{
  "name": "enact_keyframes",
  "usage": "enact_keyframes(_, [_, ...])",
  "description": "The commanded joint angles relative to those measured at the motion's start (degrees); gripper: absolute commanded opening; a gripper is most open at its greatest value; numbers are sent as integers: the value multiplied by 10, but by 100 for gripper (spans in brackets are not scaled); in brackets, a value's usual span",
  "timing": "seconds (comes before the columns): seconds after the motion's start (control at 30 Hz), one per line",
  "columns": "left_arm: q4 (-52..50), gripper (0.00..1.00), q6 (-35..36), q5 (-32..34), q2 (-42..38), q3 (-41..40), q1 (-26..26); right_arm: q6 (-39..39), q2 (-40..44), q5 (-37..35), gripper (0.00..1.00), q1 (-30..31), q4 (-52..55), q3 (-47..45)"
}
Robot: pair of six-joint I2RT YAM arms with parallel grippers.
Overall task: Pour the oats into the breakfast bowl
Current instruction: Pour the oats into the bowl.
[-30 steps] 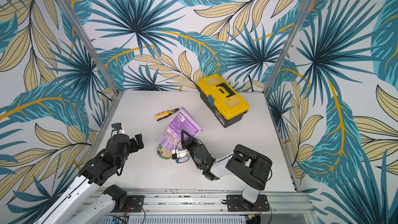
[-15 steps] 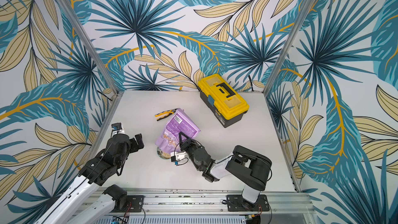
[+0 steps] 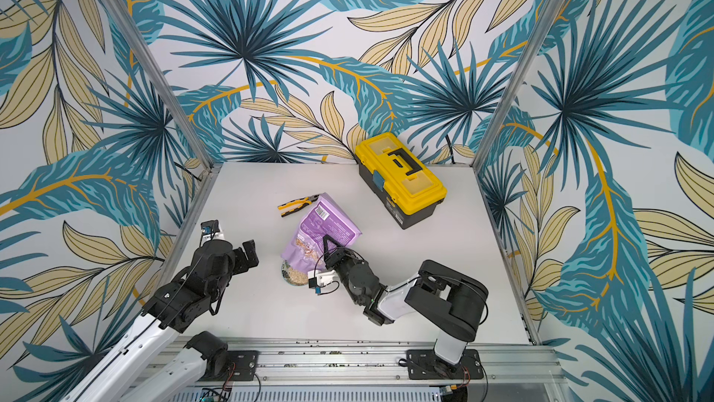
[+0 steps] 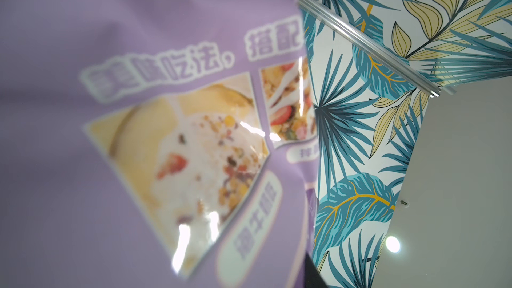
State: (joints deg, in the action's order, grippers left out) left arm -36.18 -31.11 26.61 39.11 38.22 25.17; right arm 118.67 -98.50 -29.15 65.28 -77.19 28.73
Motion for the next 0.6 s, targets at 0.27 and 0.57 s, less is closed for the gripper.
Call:
enact_keyframes(0.27, [7, 100, 6, 2, 8, 3, -3, 22, 45, -6, 0, -13, -88, 5])
enact_keyframes(0.57, [8, 100, 8, 3, 10, 6, -3, 55, 38, -6, 0, -20, -100, 7])
